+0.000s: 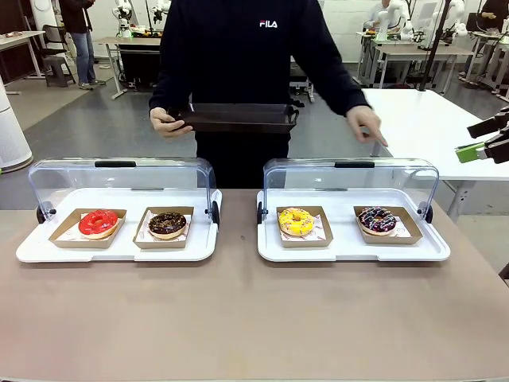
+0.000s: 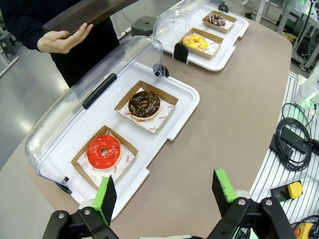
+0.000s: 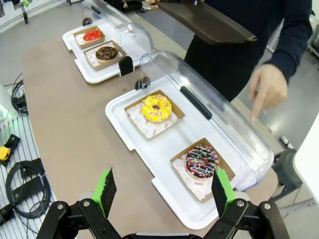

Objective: Provide the desired donut to the person.
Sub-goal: Pick up and lift the Paper togo box containing the Donut pointed at by the person.

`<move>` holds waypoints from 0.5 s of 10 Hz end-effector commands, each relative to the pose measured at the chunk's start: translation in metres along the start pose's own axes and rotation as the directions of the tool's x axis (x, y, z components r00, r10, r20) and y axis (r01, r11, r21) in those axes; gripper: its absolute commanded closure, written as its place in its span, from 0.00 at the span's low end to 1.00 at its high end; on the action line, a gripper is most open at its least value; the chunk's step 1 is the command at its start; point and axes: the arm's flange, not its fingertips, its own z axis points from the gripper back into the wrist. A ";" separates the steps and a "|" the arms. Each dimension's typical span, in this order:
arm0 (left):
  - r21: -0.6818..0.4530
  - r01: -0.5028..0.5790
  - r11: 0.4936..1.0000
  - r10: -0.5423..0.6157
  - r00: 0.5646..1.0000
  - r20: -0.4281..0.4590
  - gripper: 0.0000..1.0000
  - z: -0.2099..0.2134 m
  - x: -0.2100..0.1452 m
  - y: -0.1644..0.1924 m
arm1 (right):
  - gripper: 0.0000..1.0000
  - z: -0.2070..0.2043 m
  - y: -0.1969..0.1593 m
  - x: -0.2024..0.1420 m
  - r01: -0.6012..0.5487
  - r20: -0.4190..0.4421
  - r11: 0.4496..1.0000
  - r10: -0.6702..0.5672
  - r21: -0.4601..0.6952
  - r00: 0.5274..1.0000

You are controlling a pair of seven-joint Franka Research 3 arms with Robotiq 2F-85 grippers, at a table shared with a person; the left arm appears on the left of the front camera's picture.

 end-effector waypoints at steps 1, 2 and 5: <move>0.000 -0.009 1.000 0.009 1.000 0.004 0.00 0.001 0.000 0.000 | 0.00 -0.001 0.000 0.000 -0.003 0.005 1.000 0.003 0.007 1.000; 0.000 -0.009 1.000 0.009 1.000 0.004 0.00 0.001 0.000 0.000 | 0.00 -0.001 0.000 0.000 -0.003 0.005 1.000 0.003 0.007 1.000; 0.000 -0.009 1.000 0.009 1.000 0.004 0.00 0.001 0.000 0.000 | 0.00 -0.001 0.000 0.000 -0.003 0.005 1.000 0.003 0.007 1.000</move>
